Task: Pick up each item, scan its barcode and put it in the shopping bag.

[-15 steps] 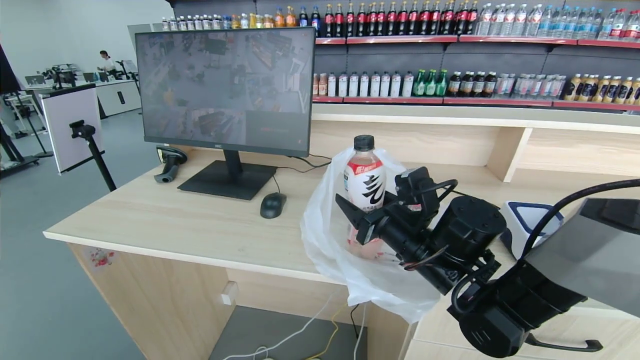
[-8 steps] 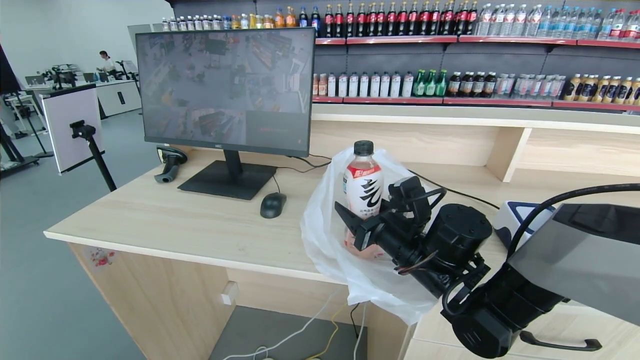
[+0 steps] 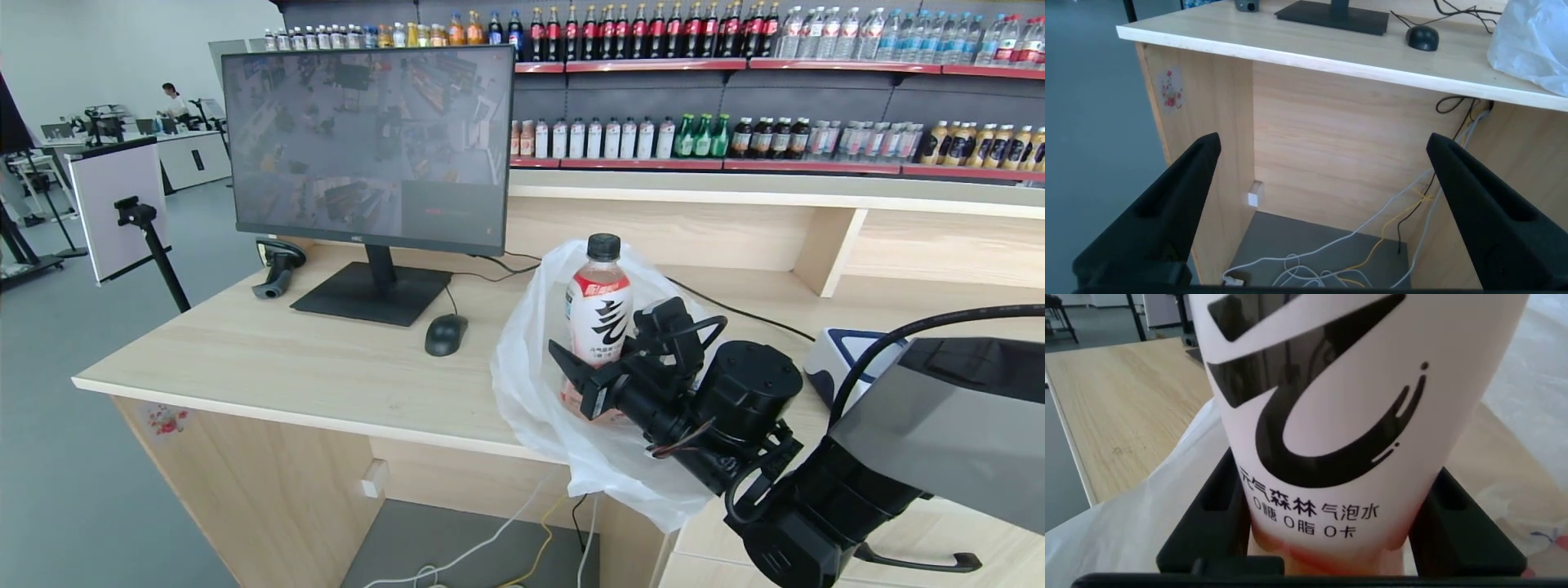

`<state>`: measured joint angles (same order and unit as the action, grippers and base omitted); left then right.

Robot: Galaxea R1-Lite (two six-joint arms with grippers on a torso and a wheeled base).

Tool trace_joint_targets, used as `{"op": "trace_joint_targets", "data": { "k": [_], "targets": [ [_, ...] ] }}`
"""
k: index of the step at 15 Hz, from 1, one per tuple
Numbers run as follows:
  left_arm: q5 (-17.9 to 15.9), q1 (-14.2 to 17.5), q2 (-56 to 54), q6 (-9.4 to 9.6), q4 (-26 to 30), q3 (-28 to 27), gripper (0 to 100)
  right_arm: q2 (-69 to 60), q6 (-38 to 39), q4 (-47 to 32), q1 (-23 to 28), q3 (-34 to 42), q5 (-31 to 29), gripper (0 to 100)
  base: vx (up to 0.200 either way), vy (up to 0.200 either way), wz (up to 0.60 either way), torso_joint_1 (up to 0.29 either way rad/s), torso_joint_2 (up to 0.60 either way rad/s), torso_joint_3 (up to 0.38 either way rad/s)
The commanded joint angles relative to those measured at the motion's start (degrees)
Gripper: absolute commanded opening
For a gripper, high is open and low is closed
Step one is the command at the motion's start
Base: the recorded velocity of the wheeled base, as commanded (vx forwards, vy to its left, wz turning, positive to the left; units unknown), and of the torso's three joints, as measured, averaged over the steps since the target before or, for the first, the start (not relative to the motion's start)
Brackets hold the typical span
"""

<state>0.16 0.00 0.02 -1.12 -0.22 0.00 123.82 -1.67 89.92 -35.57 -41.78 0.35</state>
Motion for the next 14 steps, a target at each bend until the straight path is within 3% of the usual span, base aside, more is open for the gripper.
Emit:
{"op": "trace_joint_targets", "data": {
  "k": [1, 4, 5, 14],
  "targets": [
    [0.02, 0.00, -0.02, -0.02, -0.04, 0.00, 100, -0.25, 0.00, 0.08, 0.33, -1.38, -0.44, 0, 0.000, 0.000, 0.00, 0.000, 0.00, 0.000],
    [0.02, 0.00, -0.02, -0.02, 0.04, 0.00, 100, -0.51, -0.09, 0.08, 1.38, 0.47, -0.44, 0, 0.000, 0.000, 0.00, 0.000, 0.00, 0.000],
    [0.02, 0.09, -0.02, -0.02, 0.04, 0.00, 100, -0.77, 0.00, 0.08, 1.47, 0.56, -0.44, 100, 0.000, 0.000, 0.00, 0.000, 0.00, 0.000],
    [0.02, 0.00, 0.06, -0.11, 0.04, 0.00, 100, -7.80, -0.35, 0.08, 1.47, 5.13, -0.09, 100, 0.000, 0.000, 0.00, 0.000, 0.00, 0.000]
  ]
}}
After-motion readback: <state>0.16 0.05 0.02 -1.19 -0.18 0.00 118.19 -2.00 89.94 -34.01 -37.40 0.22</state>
